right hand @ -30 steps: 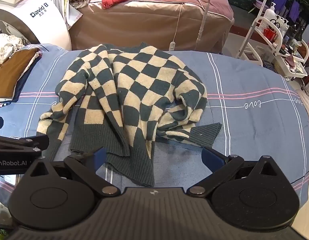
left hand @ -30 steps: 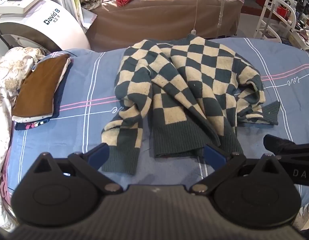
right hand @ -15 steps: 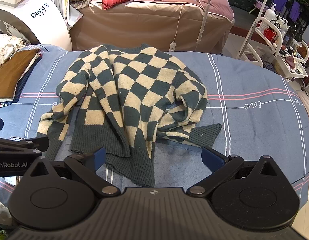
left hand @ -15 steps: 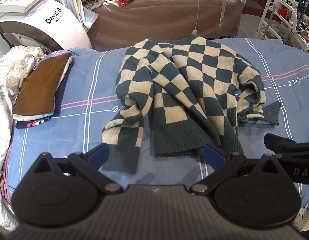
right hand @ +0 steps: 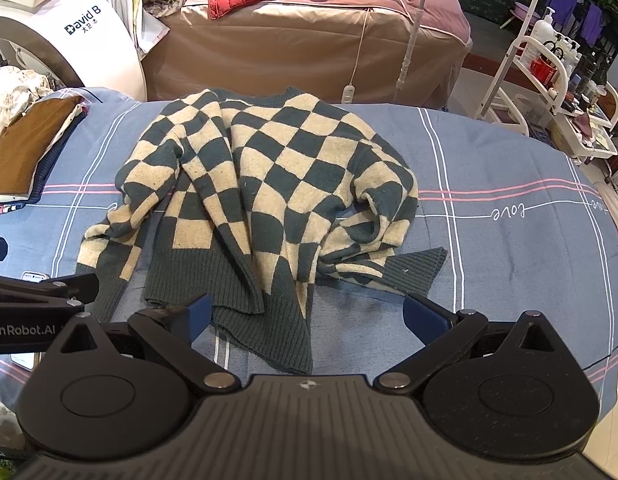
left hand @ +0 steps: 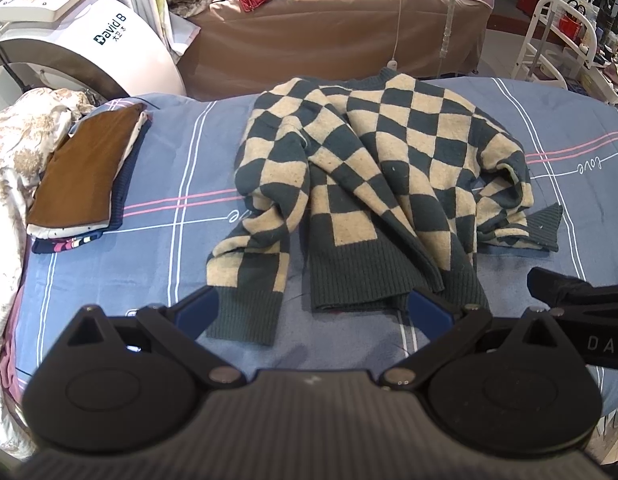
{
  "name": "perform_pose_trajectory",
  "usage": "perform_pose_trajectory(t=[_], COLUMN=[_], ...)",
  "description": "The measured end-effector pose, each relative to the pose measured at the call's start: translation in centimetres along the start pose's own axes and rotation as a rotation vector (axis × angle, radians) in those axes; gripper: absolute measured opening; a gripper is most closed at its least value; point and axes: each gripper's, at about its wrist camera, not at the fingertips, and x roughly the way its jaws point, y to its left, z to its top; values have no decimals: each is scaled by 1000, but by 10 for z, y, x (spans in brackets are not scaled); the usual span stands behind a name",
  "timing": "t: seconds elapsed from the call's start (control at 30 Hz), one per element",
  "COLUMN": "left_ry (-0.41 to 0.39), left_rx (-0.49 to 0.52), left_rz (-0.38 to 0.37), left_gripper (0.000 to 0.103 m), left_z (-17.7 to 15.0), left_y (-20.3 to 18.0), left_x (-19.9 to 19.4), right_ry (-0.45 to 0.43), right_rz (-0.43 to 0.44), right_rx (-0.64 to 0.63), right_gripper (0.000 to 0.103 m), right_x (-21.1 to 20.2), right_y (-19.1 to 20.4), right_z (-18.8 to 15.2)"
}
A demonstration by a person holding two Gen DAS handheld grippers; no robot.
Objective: Fold small clothes
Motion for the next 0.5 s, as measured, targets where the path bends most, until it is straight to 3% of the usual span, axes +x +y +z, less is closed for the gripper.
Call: perform_pose_trajectory(t=[0.5], left_ry=[-4], left_rx=[3], left_rz=[5], left_gripper=[103], left_z=[-1], left_y=[0], left_x=[0], right_ry=[1], right_rz=[3], right_rx=[1], right_gripper=[103], right_x=[2], right_y=[1], right_z=[0])
